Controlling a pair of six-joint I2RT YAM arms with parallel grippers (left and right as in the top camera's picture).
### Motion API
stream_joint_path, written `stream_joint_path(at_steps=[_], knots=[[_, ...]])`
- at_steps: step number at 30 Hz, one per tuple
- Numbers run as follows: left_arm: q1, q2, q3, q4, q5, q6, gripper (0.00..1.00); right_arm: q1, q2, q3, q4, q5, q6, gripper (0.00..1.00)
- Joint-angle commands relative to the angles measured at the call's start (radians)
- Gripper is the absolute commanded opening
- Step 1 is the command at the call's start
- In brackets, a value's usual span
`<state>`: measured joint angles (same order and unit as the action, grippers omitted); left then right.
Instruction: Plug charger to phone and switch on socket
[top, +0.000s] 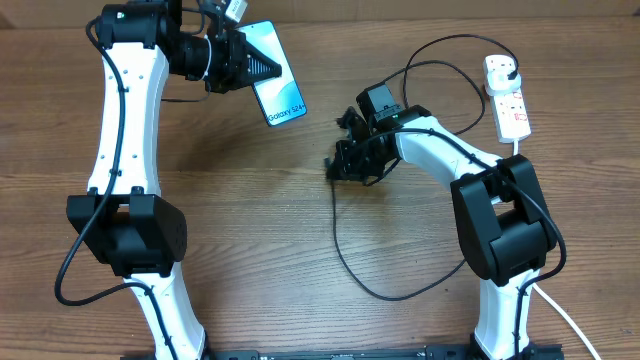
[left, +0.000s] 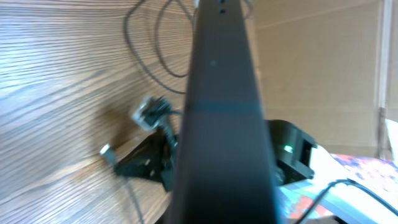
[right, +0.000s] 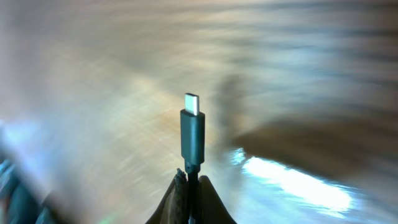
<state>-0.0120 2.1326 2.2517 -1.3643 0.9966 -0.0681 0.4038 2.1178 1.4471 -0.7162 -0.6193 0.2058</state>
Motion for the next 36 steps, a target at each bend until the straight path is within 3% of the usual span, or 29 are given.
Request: stream_joint_path(at_steps=[1,10,15,27,36], knots=[[0.026,-0.027,0.008,0.004,0.207,0.066,0.04,-0.013,-0.081,0.011,0.004,-0.363,-0.236,0.04],[0.079,-0.027,0.008,0.005,0.318,0.068,0.04,-0.013,-0.154,0.011,0.073,-0.617,-0.240,0.04],[0.092,-0.027,0.008,0.047,0.421,0.063,0.04,-0.013,-0.167,0.011,0.144,-0.665,-0.133,0.04],[0.093,-0.027,0.008,0.229,0.426,-0.095,0.04,-0.020,-0.256,0.011,0.278,-0.691,0.009,0.04],[0.091,-0.027,0.008,0.206,0.428,-0.096,0.04,-0.040,-0.290,0.011,0.377,-0.745,0.074,0.04]])
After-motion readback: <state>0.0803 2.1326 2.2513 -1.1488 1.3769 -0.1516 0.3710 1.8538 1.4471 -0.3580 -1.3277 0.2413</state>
